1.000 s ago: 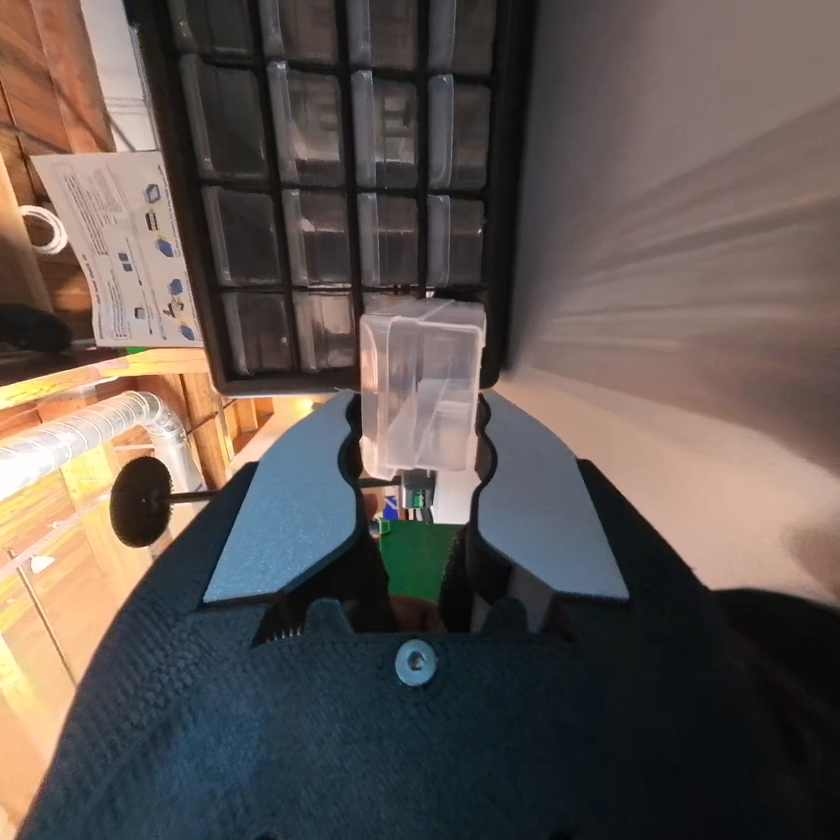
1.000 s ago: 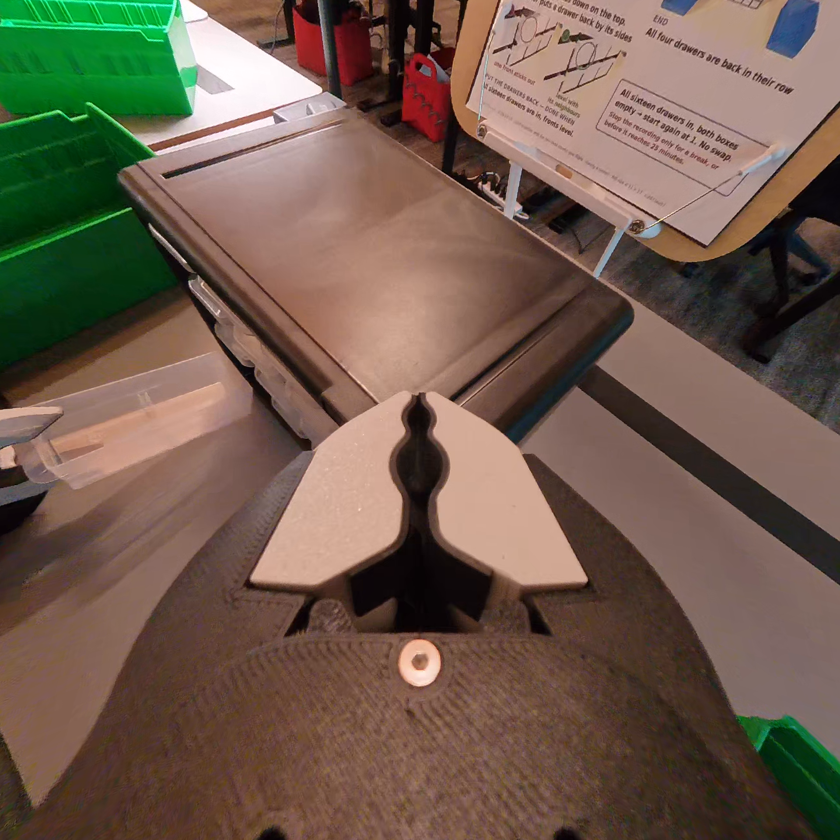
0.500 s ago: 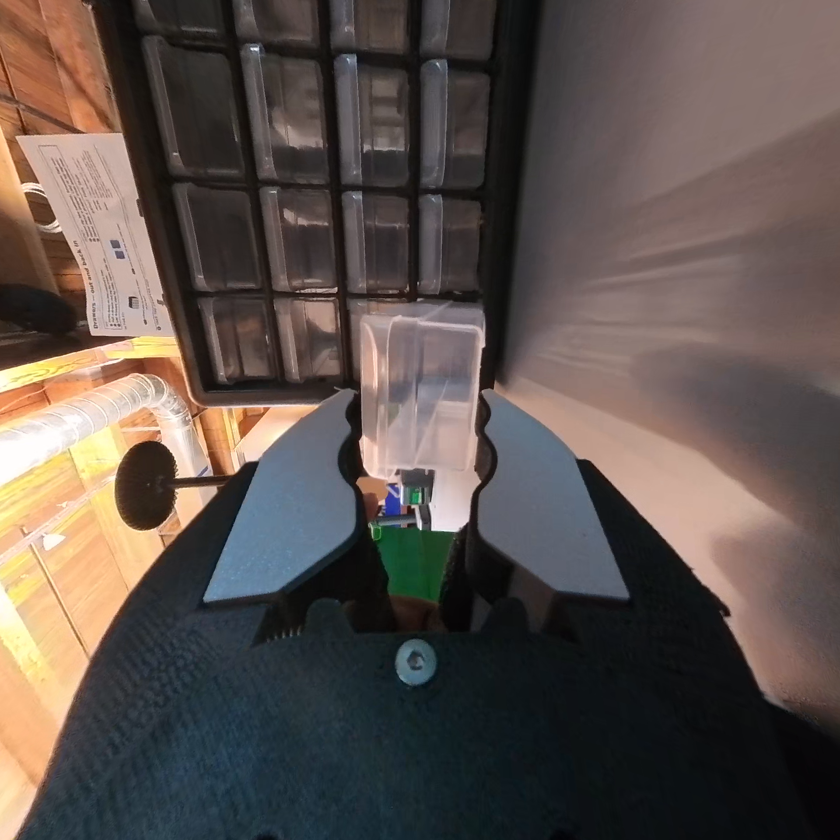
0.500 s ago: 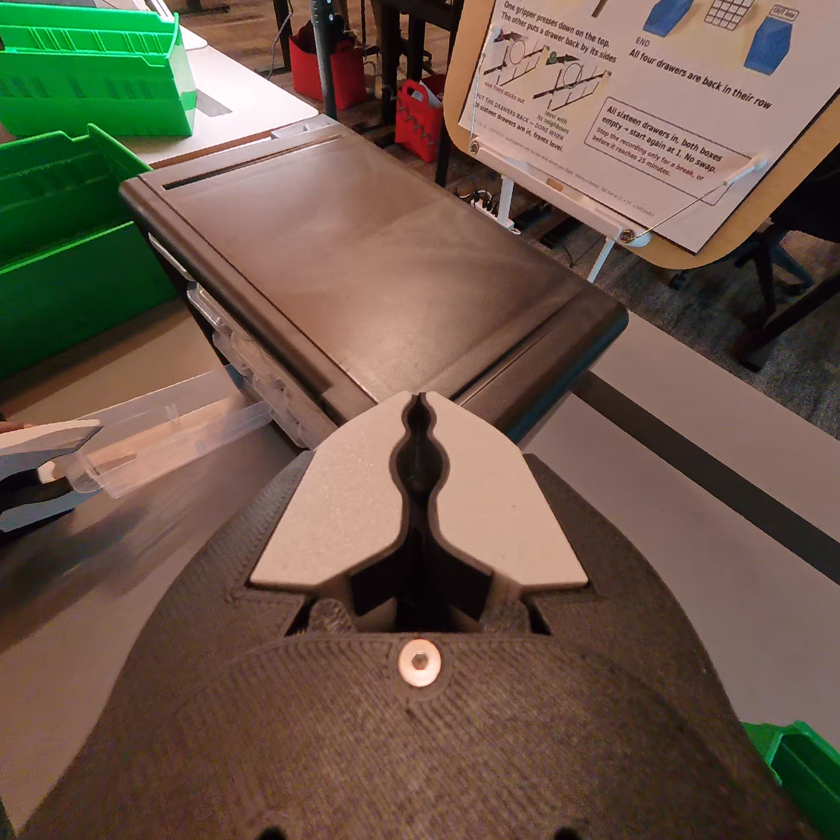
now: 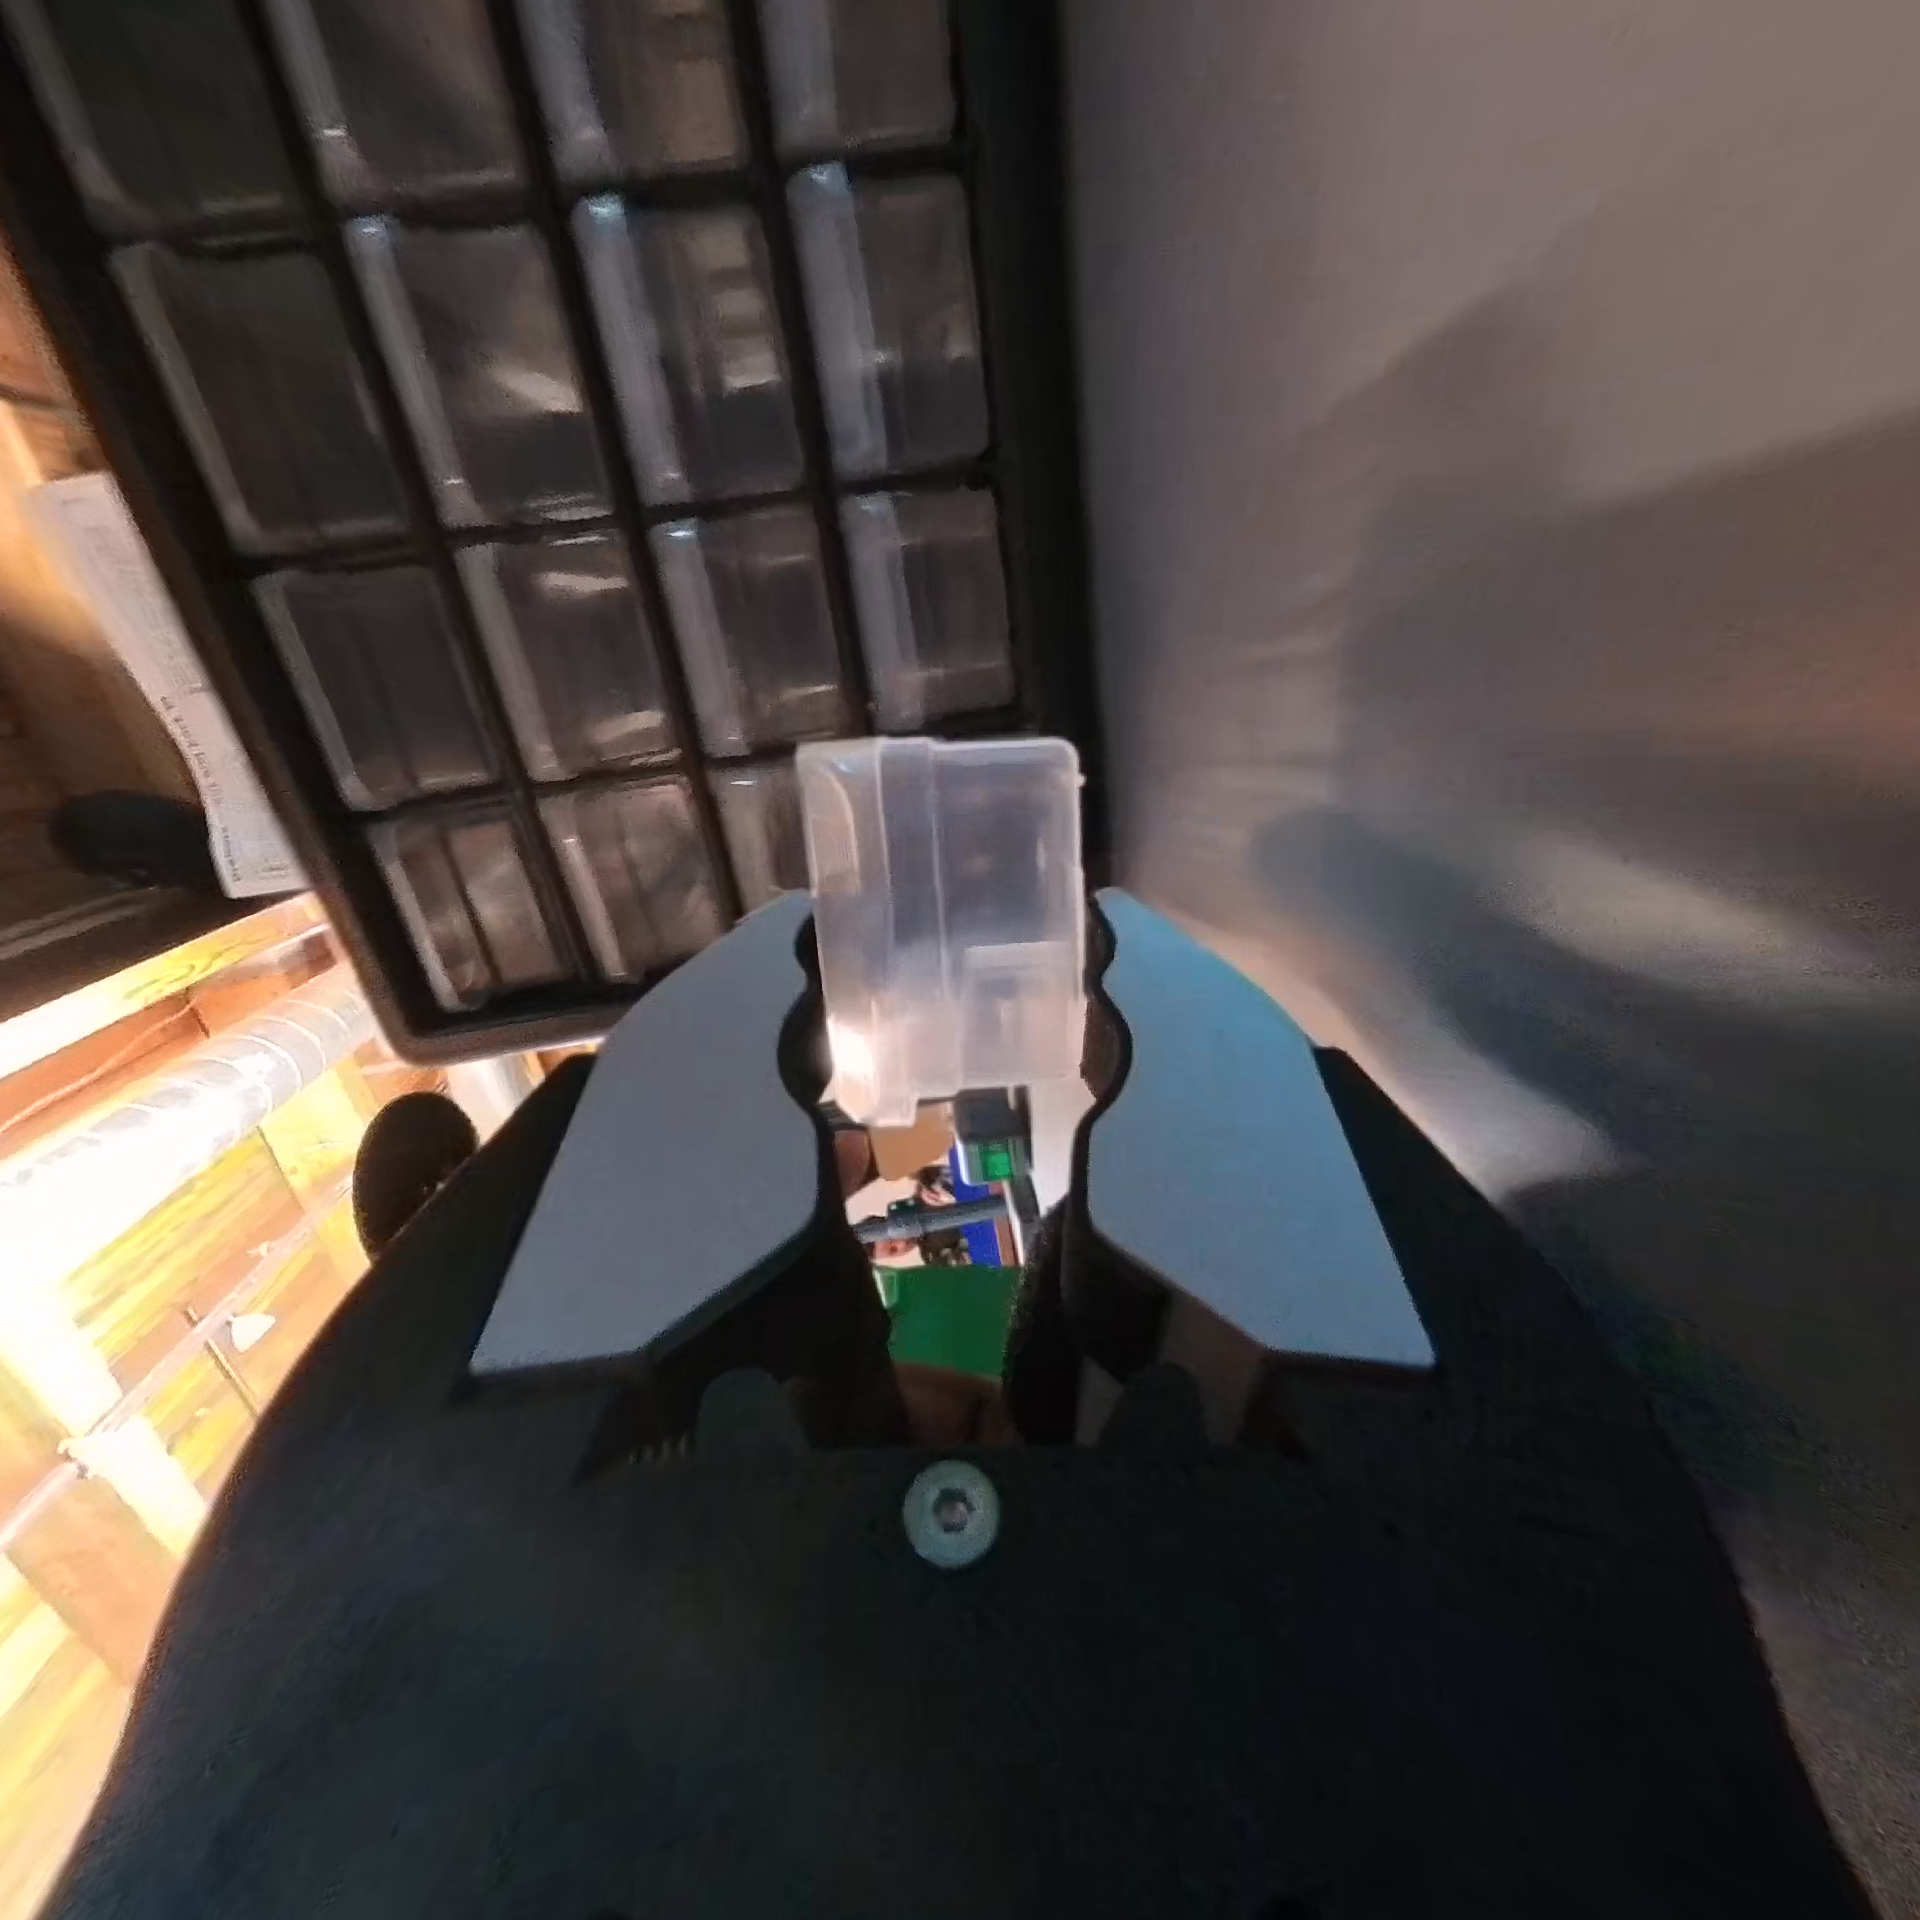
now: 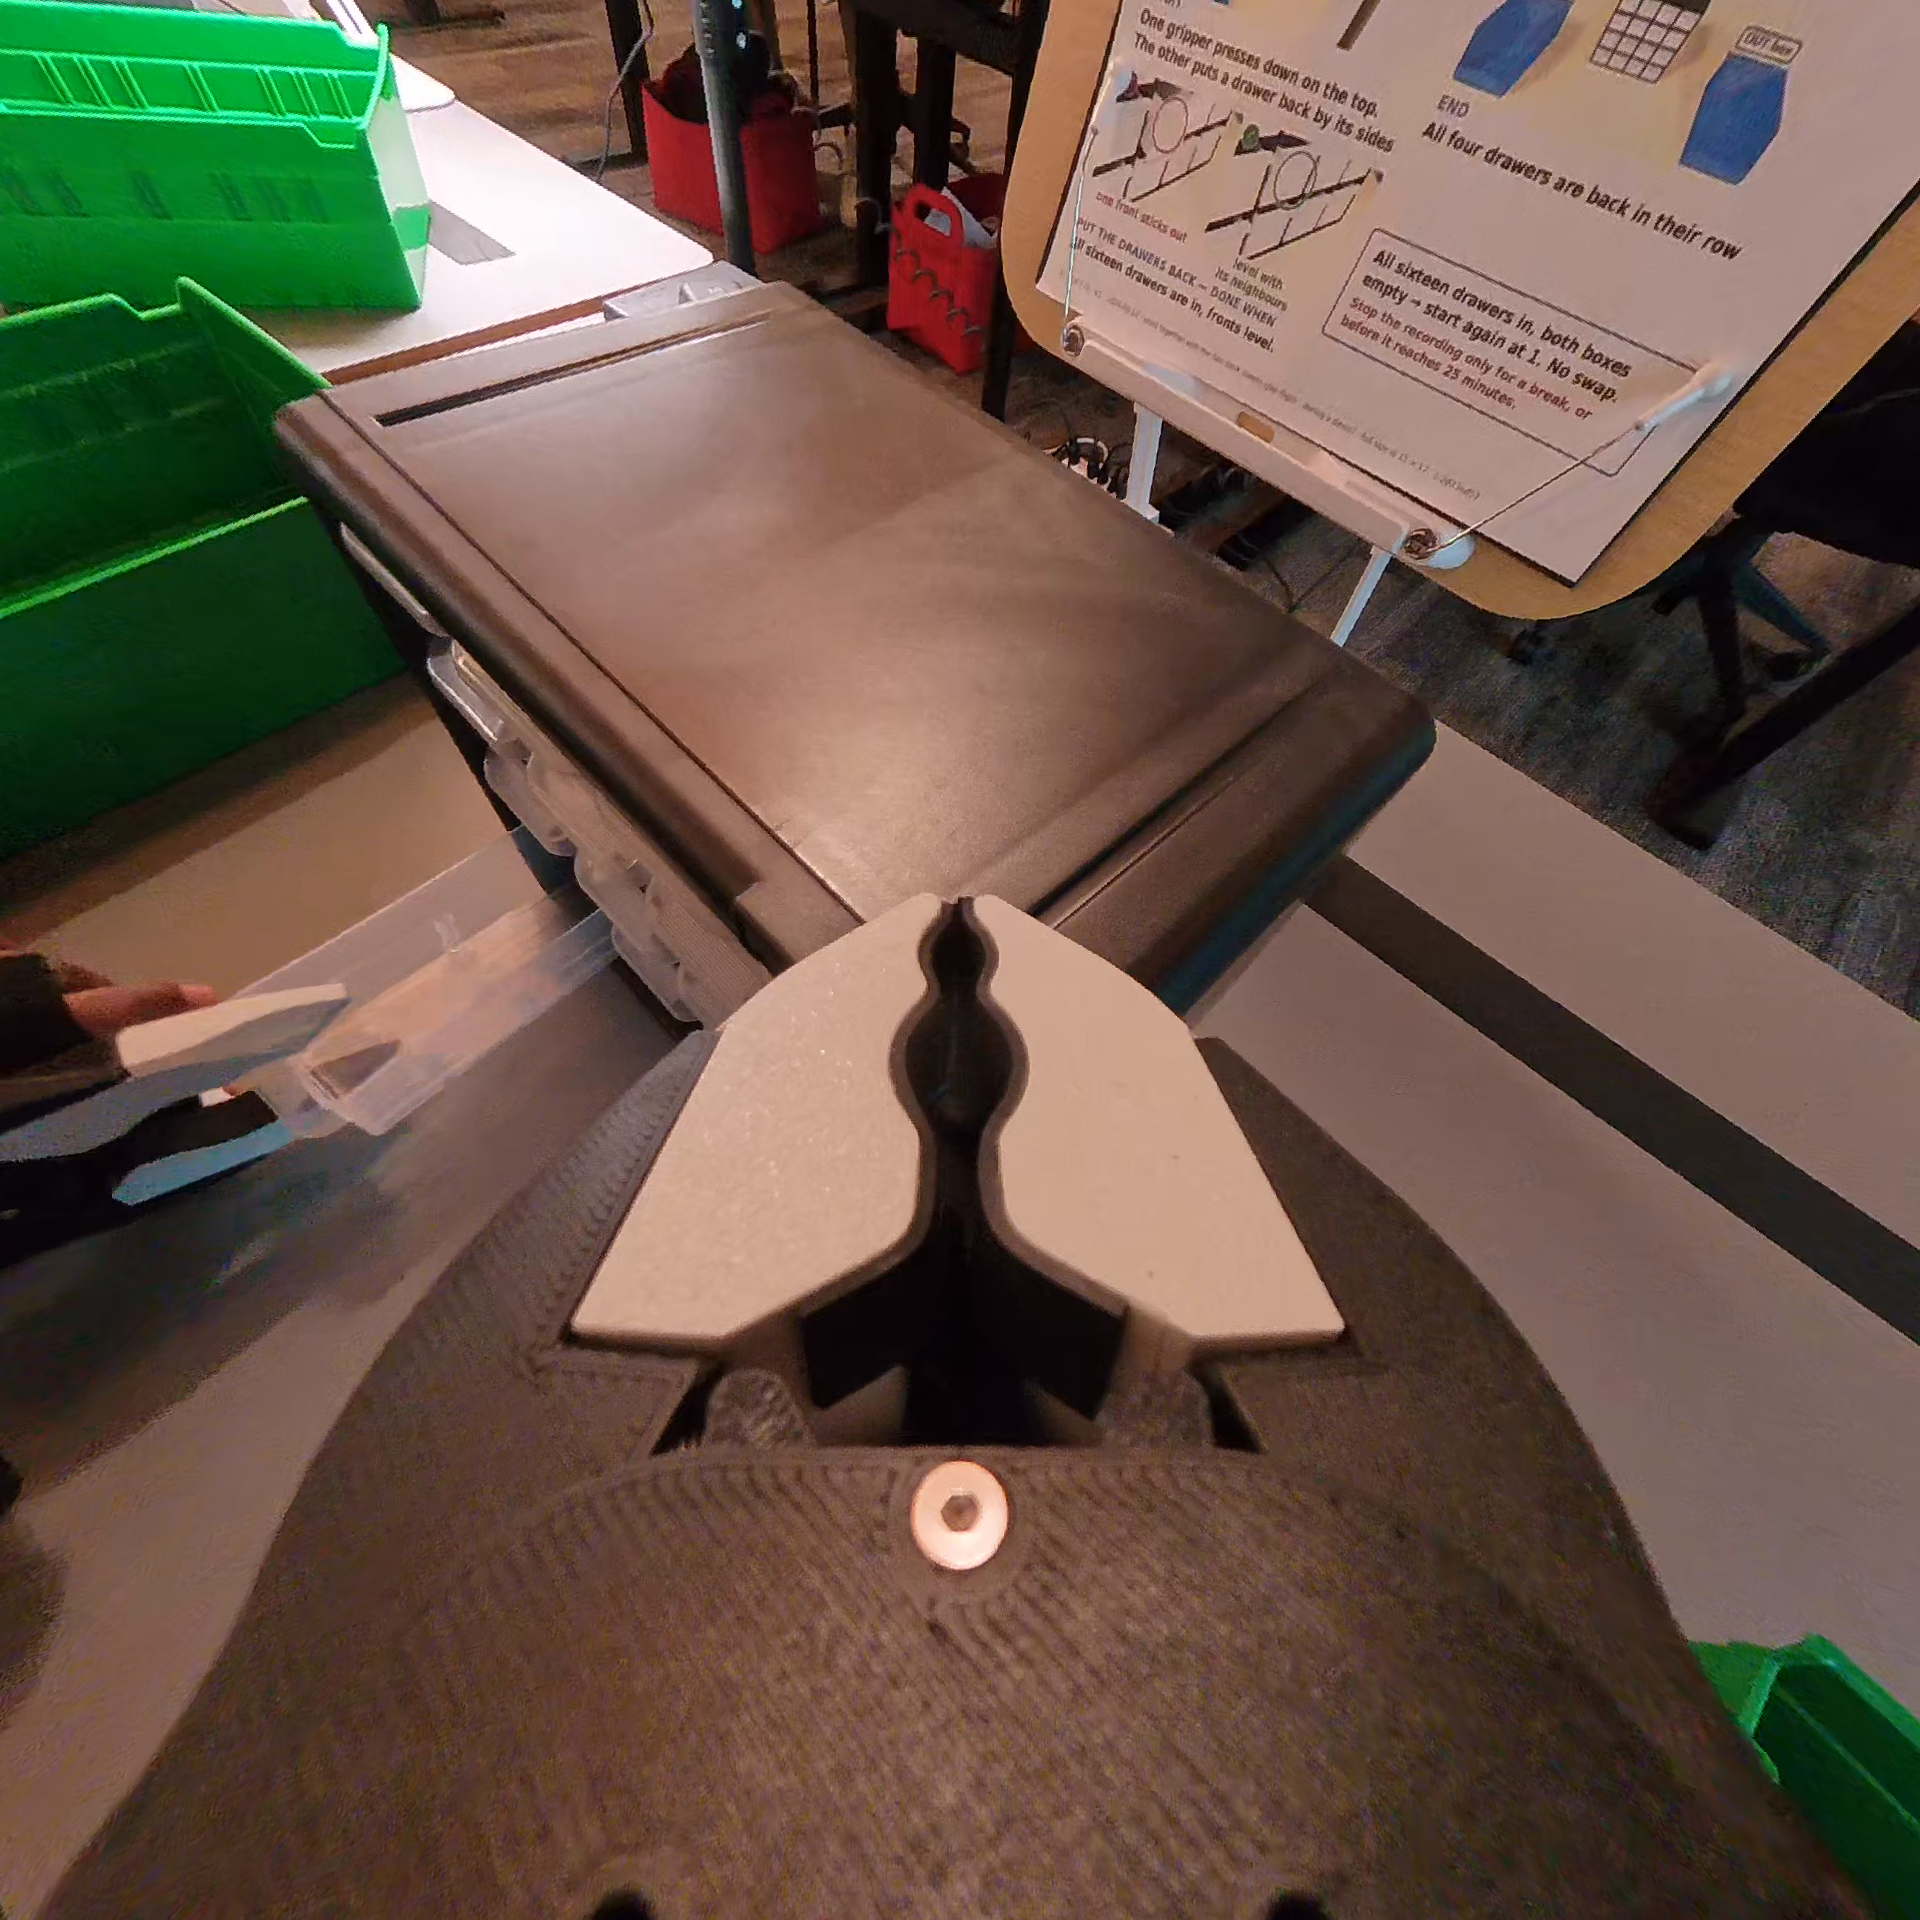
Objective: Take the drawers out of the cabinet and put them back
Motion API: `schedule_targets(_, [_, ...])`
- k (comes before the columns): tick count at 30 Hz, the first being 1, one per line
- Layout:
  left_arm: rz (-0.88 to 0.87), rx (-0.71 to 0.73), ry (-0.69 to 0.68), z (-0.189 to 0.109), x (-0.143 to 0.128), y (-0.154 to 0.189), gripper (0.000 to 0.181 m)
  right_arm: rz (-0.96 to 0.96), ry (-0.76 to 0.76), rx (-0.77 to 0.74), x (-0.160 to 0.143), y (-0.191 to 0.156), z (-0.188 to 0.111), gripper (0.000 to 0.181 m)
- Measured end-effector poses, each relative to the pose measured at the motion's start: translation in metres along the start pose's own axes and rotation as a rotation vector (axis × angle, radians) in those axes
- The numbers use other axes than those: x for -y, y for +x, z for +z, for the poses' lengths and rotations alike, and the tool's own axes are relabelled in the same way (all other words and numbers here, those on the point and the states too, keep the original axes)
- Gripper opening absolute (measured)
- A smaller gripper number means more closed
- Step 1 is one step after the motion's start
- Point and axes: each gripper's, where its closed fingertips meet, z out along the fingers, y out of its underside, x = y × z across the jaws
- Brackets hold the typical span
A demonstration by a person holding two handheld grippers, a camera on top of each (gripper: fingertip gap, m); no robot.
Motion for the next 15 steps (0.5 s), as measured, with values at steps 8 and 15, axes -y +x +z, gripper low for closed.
schedule_targets(8, [-0.074,-0.06,-0.009,0.01,-0.01,0.006,0.044,-0.002,-0.001,0.011,0.0,0.0,0.0,0.0])
schedule_targets(15, [-0.056,-0.098,-0.03,0.039,-0.026,0.01,0.044,-0.012,0.0,-0.003,0.0,0.0,0.0,0.0])
